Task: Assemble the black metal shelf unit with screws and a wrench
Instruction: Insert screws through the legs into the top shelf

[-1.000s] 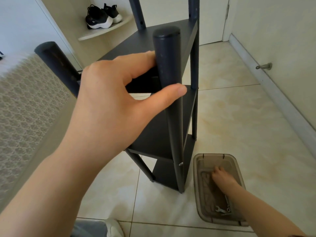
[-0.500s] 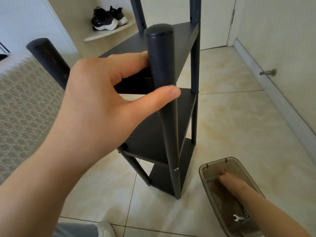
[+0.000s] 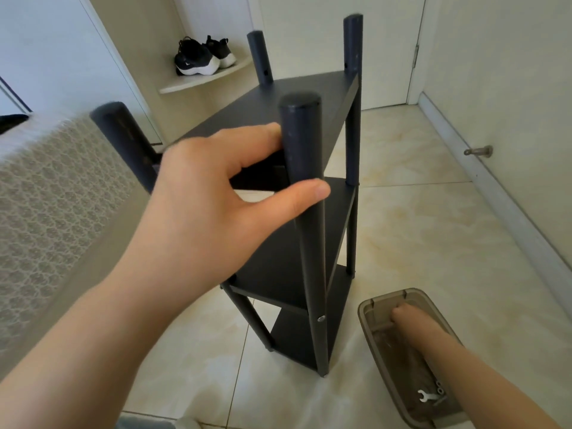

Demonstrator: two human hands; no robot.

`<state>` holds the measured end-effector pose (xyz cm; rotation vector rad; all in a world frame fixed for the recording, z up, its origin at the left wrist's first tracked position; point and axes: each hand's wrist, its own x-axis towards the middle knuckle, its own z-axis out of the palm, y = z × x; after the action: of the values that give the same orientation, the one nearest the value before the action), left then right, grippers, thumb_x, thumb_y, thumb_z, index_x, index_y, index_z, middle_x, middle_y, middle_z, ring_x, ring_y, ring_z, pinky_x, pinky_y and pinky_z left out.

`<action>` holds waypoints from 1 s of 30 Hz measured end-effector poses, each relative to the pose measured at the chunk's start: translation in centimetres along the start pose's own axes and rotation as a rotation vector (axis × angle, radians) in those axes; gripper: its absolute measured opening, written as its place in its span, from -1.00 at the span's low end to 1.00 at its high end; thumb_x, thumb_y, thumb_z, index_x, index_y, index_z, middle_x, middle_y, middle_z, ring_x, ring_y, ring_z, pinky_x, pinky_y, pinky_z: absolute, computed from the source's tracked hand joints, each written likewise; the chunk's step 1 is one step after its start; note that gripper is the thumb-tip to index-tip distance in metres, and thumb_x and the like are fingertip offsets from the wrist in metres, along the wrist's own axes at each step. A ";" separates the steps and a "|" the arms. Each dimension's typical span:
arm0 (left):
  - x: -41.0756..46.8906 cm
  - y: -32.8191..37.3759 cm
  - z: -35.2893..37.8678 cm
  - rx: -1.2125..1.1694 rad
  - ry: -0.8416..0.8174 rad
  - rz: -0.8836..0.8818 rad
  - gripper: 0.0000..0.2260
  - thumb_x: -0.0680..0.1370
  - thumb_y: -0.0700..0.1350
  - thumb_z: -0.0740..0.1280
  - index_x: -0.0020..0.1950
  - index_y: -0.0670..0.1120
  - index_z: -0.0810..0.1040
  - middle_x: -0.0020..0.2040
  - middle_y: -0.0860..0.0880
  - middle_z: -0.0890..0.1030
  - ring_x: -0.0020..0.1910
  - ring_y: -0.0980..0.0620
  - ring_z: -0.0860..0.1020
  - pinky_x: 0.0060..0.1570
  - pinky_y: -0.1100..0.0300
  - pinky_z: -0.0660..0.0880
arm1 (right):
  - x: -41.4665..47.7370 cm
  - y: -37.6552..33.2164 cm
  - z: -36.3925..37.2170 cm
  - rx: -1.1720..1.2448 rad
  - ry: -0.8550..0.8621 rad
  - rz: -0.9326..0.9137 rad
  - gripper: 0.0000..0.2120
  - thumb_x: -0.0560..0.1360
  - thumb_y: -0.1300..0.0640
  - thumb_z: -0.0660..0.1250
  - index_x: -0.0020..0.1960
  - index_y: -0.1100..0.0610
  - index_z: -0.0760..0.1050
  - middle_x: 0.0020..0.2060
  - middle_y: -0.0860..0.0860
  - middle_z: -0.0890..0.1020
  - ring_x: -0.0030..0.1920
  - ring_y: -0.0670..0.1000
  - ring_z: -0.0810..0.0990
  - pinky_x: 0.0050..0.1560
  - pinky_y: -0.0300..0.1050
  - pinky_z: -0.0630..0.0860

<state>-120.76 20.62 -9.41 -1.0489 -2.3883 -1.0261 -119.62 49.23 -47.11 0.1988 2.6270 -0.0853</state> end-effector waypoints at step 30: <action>2.5 -8.8 -7.7 -0.257 -0.019 -0.255 -0.81 0.45 -0.02 0.54 0.05 0.06 0.72 -0.10 0.15 0.73 -0.07 0.19 0.67 -0.01 0.29 0.61 | -12.7 -21.3 -25.1 1.122 0.180 -0.218 -0.78 0.71 0.05 0.01 0.15 0.07 0.40 -0.16 0.01 0.73 -0.08 -0.05 0.71 0.30 0.02 0.50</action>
<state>-128.89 12.12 -7.04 -0.8484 -2.5002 -1.4485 -124.00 29.03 -18.52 0.2898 2.4448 -1.6621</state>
